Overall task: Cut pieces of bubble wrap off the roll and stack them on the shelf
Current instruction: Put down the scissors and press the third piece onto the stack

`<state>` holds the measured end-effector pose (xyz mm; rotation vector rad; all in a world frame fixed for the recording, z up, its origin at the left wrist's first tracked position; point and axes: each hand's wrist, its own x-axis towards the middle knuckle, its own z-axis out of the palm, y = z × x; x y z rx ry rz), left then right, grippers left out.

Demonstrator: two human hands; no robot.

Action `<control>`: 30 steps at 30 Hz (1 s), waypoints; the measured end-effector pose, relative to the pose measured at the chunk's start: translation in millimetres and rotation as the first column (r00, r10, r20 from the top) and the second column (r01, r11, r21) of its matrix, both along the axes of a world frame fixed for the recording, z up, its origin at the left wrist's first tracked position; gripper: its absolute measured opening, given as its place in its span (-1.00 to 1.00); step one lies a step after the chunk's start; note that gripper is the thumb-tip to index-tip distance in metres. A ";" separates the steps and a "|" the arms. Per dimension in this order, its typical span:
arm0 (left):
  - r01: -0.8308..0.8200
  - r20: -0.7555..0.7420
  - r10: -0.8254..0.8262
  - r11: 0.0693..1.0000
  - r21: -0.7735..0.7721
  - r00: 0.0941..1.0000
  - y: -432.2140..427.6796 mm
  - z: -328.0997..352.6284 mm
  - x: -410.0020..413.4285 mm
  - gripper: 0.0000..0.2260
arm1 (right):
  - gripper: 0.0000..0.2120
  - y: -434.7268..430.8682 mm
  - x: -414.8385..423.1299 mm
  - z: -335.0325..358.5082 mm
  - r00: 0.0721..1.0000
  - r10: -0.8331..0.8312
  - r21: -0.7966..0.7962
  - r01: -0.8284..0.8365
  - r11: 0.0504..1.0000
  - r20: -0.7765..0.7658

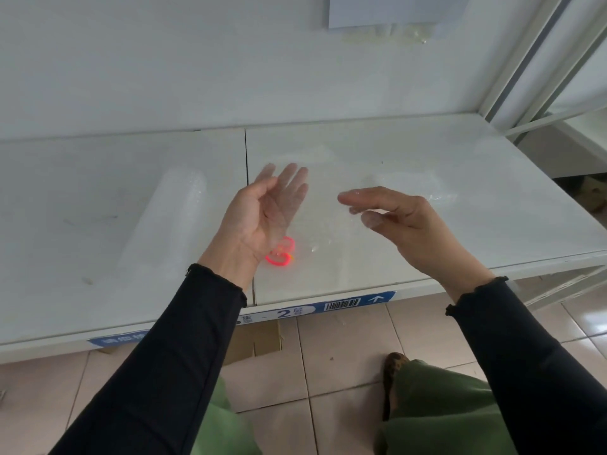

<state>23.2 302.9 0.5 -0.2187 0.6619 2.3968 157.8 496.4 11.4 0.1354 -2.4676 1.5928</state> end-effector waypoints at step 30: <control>0.234 -0.361 -0.409 0.868 -0.439 0.838 -9.7 -2.8 15.2 -0.66 | -0.88 -11.8 -21.8 -5.2 0.914 -0.405 -0.417 0.372 0.829 0.011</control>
